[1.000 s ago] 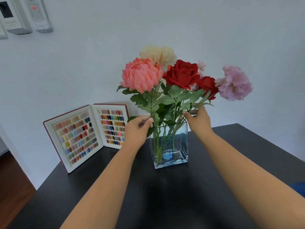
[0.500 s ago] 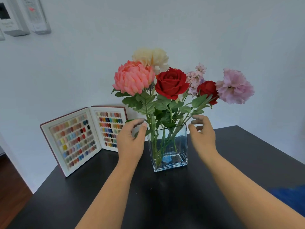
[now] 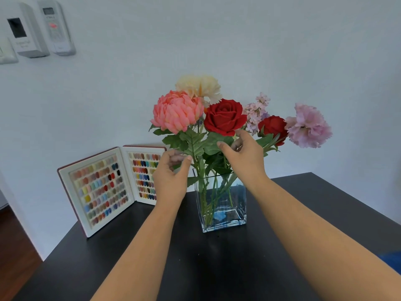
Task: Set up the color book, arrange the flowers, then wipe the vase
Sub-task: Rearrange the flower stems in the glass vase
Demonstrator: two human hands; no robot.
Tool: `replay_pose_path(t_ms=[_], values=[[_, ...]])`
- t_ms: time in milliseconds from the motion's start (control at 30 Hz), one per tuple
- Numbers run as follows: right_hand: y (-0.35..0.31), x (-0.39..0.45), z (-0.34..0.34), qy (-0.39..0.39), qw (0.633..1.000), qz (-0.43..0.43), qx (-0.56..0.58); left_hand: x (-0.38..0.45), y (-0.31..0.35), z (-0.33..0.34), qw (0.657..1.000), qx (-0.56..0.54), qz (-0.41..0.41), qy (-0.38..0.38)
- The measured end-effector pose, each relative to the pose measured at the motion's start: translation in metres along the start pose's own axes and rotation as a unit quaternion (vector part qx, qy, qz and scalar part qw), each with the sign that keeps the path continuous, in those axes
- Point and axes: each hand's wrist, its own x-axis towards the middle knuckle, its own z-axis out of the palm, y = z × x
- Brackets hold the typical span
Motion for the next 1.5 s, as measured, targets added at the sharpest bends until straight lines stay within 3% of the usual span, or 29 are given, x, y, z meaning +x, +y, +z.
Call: replay_pose_path(t_ms=[200,433,633,767,900,1067,1333,1500], values=[[0.004,0.001,-0.001,0.009,1.0,0.004,0.006,0.027,-0.007,-0.018,0.996,-0.044,-0.067,0.04],[0.009,-0.011,0.0,-0.014,1.0,0.003,0.02,0.064,-0.023,-0.017,0.973,0.131,-0.12,-0.147],[0.013,-0.022,0.003,-0.046,0.998,-0.022,0.031,0.083,-0.019,-0.002,0.956,0.236,-0.068,-0.159],[0.012,-0.03,0.007,-0.067,0.996,-0.062,-0.007,0.105,-0.015,0.008,0.919,0.327,-0.031,-0.219],[0.004,-0.032,0.015,-0.106,0.988,-0.09,-0.066,0.108,-0.009,0.009,0.929,0.183,-0.143,-0.289],[-0.006,-0.026,0.031,-0.13,0.982,-0.065,-0.122,0.101,-0.012,0.011,0.903,0.004,-0.256,-0.346],[-0.014,-0.016,0.054,-0.076,0.971,-0.026,-0.227,0.094,-0.016,0.005,0.915,-0.024,-0.2,-0.348],[-0.014,-0.017,0.059,-0.063,0.974,-0.039,-0.214,0.089,-0.014,-0.002,0.94,-0.01,-0.154,-0.305]])
